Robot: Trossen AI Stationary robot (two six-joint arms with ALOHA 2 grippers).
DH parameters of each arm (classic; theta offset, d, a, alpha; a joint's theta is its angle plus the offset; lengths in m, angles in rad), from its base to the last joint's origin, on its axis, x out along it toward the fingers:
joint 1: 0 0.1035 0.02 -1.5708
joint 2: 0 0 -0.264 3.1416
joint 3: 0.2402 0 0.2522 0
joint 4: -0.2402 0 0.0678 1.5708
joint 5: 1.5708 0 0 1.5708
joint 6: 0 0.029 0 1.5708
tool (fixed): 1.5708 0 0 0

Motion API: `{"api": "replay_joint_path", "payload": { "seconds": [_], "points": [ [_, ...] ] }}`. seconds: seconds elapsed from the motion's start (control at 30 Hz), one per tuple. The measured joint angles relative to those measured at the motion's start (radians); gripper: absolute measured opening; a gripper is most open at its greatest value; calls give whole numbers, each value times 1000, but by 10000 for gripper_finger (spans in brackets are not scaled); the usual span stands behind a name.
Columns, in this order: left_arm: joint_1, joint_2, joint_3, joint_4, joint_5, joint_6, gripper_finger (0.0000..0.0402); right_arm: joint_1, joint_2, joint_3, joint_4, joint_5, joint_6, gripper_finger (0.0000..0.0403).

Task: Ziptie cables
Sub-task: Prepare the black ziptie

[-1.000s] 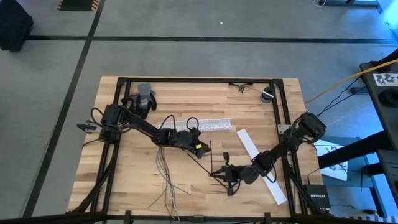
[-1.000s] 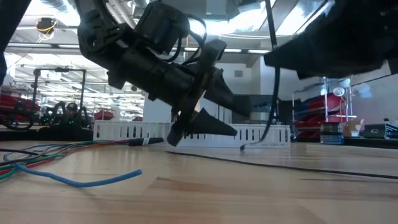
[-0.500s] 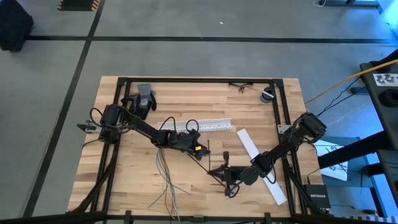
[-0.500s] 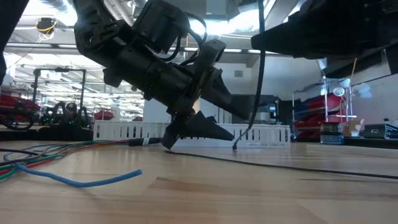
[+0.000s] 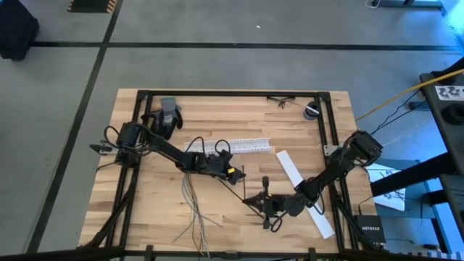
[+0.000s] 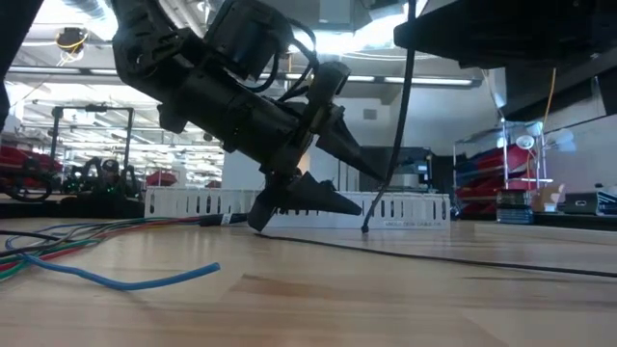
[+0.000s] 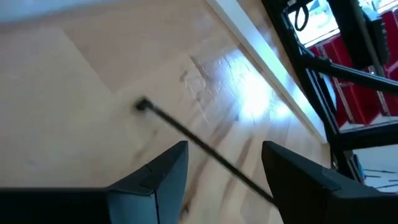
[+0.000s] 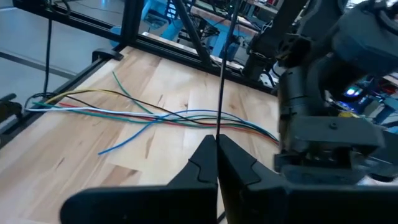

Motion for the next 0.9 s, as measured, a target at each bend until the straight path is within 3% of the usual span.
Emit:
{"api": "replay_joint_path", "payload": {
  "seconds": [0.3,0.5,0.9],
  "points": [
    [-18,65,6,109,-11,-135,198,0,0,0,-1,19,-27,0],
    [-24,65,41,-21,-20,-141,198,0,0,0,-3,24,-55,0],
    [-15,94,54,-24,-78,-169,198,0,0,0,-28,41,-57,0]
  ]
}}
